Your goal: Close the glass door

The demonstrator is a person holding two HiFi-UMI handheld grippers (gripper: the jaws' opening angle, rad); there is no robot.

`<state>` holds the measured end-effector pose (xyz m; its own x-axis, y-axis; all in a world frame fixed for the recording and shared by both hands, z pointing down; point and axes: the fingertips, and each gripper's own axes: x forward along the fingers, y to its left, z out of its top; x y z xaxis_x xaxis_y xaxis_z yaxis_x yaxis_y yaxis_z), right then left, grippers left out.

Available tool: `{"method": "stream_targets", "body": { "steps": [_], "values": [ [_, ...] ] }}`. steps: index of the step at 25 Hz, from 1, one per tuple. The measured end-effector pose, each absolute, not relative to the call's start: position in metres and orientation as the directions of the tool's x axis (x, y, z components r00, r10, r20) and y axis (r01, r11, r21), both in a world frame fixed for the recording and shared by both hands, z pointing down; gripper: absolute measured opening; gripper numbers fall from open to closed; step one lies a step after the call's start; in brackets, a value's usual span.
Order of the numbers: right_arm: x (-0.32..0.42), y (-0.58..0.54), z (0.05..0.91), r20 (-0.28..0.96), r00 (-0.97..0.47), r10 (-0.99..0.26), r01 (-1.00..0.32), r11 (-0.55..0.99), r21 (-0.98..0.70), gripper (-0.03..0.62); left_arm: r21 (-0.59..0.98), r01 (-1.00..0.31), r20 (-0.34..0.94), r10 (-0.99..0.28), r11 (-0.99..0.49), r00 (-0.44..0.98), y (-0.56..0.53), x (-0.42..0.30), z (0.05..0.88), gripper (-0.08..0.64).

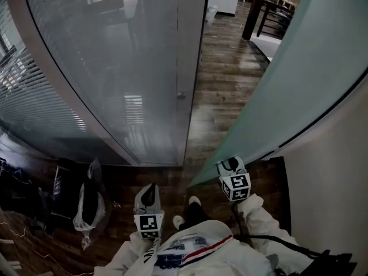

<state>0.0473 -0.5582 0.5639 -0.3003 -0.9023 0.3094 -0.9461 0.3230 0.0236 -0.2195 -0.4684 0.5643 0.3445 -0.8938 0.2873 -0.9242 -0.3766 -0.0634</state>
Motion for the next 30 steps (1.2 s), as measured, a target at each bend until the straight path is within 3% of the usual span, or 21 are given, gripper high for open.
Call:
{"method": "stream_targets", "body": {
  "steps": [30],
  "values": [
    [0.027,-0.663,0.560,0.248,-0.252,-0.935,-0.962,0.269,0.040,0.137,-0.110,-0.935,0.281,-0.913,-0.337,0.296,-0.613,-0.204,0.561,0.002]
  ]
}}
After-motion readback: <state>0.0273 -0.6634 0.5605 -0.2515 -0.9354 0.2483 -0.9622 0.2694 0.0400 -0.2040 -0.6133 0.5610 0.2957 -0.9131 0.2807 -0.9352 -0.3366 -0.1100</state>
